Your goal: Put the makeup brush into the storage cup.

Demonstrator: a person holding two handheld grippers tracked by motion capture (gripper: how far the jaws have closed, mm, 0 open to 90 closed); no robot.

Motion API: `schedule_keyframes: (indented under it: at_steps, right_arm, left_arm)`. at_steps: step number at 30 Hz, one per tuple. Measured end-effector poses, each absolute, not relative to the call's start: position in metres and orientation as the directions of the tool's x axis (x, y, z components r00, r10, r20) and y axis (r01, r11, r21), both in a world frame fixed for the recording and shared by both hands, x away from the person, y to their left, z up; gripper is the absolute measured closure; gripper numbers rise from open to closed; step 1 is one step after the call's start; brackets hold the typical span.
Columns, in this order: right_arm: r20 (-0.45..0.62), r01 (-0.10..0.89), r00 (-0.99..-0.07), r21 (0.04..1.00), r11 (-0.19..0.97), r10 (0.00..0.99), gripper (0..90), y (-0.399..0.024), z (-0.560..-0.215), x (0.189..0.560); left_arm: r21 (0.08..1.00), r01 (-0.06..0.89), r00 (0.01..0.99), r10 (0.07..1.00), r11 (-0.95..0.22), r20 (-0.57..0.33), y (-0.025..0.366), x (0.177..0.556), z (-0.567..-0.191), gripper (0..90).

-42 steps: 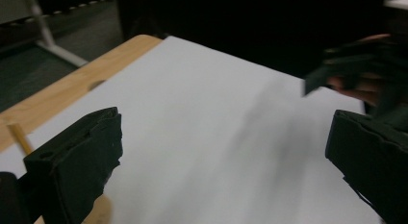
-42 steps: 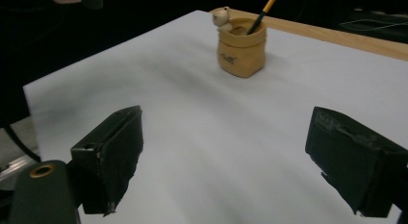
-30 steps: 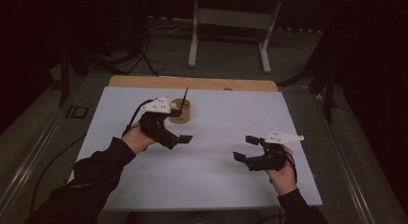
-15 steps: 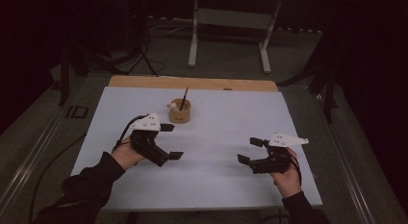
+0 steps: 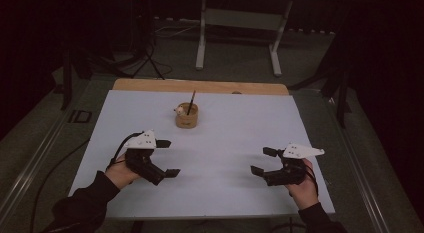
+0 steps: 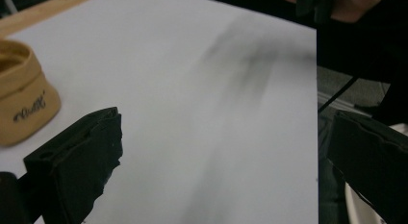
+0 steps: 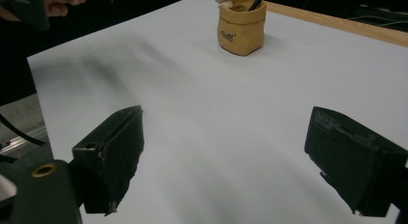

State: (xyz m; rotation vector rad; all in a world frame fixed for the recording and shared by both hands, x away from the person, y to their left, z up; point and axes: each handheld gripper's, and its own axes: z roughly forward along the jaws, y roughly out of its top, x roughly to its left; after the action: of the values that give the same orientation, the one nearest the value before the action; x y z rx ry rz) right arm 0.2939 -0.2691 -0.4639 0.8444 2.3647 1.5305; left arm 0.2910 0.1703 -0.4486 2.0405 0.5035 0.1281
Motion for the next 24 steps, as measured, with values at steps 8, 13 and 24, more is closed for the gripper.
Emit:
schedule_keyframes:
  at_steps: [8,13,24]
  right_arm:
    - [0.121,0.340,-0.818,0.890,0.303,0.562,13.8,-0.275,-0.467,0.293]
    - [0.115,0.333,-0.825,0.890,0.312,0.554,13.6,-0.275,-0.469,0.293]
    - [0.118,0.342,-0.824,0.883,0.322,0.554,13.4,-0.280,-0.476,0.295]
  left_arm:
    - [0.868,0.301,0.899,0.422,-0.395,-0.119,0.182,0.284,-0.466,0.3]
    - [0.866,0.315,0.889,0.440,-0.388,-0.126,0.191,0.280,-0.476,0.3]
    - [0.846,0.349,0.869,0.476,-0.402,-0.132,0.211,0.271,-0.493,0.3]
